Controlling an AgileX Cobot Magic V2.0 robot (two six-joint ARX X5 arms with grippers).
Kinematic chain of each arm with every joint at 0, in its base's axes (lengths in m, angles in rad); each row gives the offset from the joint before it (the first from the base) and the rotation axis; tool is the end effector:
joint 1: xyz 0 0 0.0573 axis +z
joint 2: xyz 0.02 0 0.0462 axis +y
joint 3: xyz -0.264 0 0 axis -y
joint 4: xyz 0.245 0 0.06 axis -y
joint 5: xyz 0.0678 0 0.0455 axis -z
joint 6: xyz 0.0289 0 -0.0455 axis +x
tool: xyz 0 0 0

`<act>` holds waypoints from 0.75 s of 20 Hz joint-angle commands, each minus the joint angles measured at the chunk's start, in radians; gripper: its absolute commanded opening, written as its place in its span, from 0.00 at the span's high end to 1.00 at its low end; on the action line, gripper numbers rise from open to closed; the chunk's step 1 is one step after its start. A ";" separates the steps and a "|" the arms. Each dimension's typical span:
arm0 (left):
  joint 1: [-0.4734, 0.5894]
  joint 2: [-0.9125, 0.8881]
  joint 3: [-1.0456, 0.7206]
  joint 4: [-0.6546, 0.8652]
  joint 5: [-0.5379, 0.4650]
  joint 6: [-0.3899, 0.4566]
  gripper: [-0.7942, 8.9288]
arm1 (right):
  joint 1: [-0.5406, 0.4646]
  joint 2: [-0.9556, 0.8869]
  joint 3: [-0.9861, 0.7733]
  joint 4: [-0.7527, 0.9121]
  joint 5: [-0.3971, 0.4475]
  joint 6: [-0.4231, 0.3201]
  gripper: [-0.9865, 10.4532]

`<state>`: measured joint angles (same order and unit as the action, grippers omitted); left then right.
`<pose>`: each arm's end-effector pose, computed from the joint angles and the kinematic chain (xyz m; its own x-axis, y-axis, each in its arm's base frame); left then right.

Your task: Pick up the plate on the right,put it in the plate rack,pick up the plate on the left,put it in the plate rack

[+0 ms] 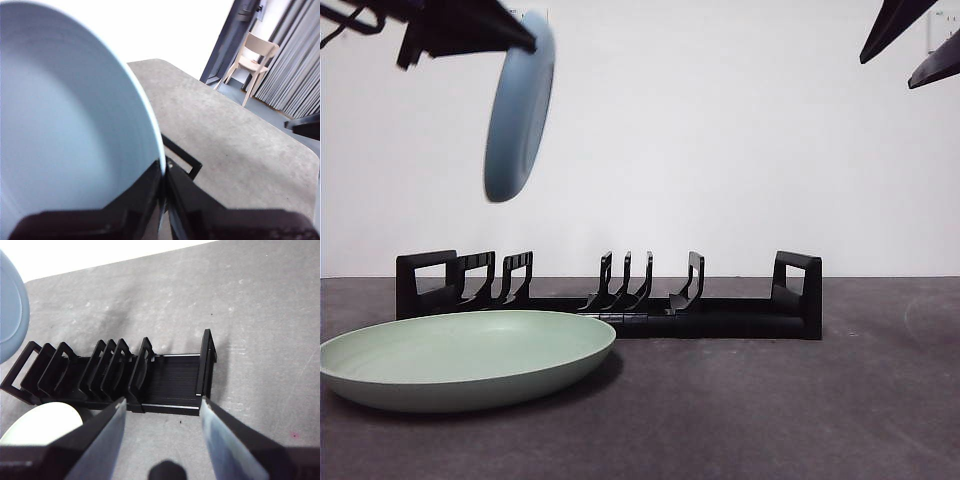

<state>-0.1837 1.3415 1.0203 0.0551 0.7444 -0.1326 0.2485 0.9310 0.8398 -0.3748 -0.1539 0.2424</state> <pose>0.2887 -0.0736 0.3168 0.5739 -0.7958 -0.1934 0.7360 0.6048 -0.3042 0.1907 0.0530 0.3094 0.8180 0.3657 -0.4440 -0.2603 0.9237 0.2813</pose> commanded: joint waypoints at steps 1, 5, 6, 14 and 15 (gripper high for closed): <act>0.038 0.033 0.001 0.016 0.063 -0.030 0.93 | 0.000 0.000 0.001 0.003 0.005 -0.008 0.70; 0.065 0.122 0.001 0.022 0.125 -0.048 0.93 | 0.000 0.000 0.001 0.004 0.005 -0.008 0.70; 0.066 0.142 0.001 0.018 0.123 -0.048 0.93 | 0.000 0.000 0.001 0.004 0.005 -0.008 0.70; 0.068 0.211 0.001 -0.125 0.019 0.037 0.90 | 0.001 0.000 0.001 0.003 0.003 -0.007 0.70; 0.068 0.211 0.001 -0.142 0.028 0.037 0.82 | 0.001 0.000 0.001 0.003 -0.004 -0.007 0.70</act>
<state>-0.1196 1.5463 1.0229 -0.0814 0.7822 -0.1211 0.2485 0.9310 0.8398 -0.3748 -0.1570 0.2424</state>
